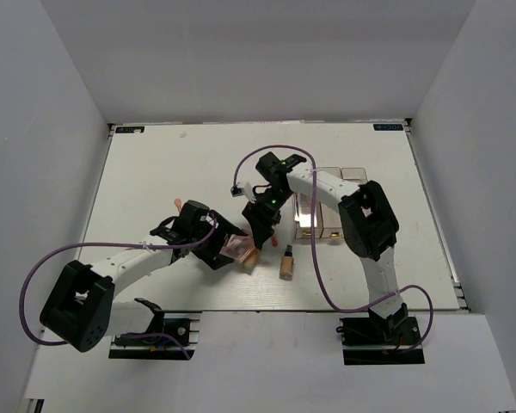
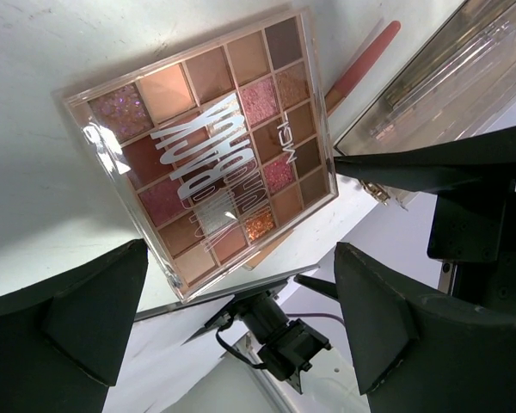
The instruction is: Organize the makeup
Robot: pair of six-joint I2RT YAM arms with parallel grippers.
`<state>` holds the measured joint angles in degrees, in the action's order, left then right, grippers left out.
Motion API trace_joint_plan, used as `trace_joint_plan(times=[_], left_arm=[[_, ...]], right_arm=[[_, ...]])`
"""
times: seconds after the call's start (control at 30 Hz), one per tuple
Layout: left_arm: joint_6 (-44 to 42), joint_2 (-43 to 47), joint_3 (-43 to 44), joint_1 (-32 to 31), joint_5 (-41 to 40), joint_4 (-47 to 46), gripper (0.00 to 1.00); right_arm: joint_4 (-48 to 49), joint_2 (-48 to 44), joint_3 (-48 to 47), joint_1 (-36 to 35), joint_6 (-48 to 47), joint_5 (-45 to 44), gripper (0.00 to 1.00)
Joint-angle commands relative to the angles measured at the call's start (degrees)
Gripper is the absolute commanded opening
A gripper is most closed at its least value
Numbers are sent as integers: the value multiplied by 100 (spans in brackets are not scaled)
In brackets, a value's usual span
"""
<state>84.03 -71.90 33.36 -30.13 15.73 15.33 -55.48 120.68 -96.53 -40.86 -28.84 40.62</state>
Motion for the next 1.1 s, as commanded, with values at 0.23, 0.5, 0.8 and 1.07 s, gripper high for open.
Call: trace_joint_plan(times=[0.23, 0.5, 0.8, 1.07], left_arm=[[17, 132, -23, -28, 168, -373, 98], [17, 123, -67, -81, 229, -391, 98], [8, 378, -233, -81, 238, -233, 98], [8, 765, -410, 25, 177, -30, 98]], right_arm=[[90, -405, 345, -71, 80, 148, 78], [231, -510, 468, -45, 194, -28, 89], [301, -563, 460, 52, 335, -335, 89], [258, -572, 433, 193, 362, -590, 89]])
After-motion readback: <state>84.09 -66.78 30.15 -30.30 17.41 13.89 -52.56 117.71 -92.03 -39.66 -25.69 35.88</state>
